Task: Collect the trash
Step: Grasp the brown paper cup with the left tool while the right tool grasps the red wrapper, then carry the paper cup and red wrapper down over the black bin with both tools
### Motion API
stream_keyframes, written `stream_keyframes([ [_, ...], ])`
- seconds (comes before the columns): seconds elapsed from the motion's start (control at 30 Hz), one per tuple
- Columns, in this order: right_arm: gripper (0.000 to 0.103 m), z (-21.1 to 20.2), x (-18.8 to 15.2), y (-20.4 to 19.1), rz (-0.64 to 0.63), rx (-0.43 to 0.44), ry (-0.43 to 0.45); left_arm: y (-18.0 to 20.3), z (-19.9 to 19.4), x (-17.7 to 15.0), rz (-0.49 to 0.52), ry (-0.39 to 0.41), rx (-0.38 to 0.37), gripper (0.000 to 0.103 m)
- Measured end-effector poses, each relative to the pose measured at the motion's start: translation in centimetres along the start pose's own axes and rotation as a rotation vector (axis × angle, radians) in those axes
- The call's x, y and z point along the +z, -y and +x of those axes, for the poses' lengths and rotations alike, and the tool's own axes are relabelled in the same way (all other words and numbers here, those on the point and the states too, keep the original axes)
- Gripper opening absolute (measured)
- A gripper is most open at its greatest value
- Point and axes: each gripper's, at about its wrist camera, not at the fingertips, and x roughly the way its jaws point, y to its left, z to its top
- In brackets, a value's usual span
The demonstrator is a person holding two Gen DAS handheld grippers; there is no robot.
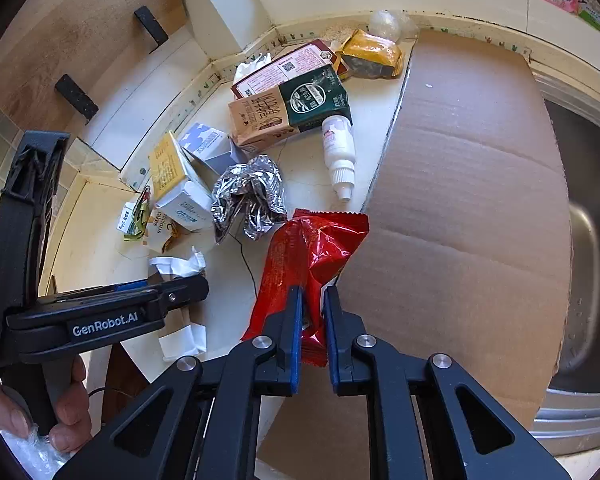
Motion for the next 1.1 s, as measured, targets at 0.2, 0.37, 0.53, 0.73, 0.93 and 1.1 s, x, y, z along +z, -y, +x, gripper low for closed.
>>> stream_keyframes([
  [0.2,0.008,-1.5,-1.5,-1.7,0.001,-0.027,0.03,-0.9,-2.8,-1.8,0.057,0.059,0.006,0.047],
  [0.37,0.008,-4.1,-4.0,-4.1,0.001,-0.055,0.085,-2.4,-5.4,-3.8,0.119,0.103,0.005,0.047],
  [0.53,0.008,-6.3,-7.3,-7.3,0.007,-0.086,0.128,-5.8,-8.9,-7.7,0.17,0.144,0.001,0.047],
  [0.73,0.007,-8.7,-12.6,-11.6,0.002,-0.109,0.163,-8.9,-12.6,-13.1,0.204,0.189,-0.01,0.047],
  [0.93,0.007,-9.4,-18.9,-15.2,-0.021,-0.141,0.159,-11.2,-13.6,-18.6,0.252,0.209,-0.001,0.047],
  [1.1,0.007,-7.6,-23.8,-16.6,-0.012,-0.154,0.113,-12.7,-11.3,-21.8,0.281,0.175,0.016,0.047],
])
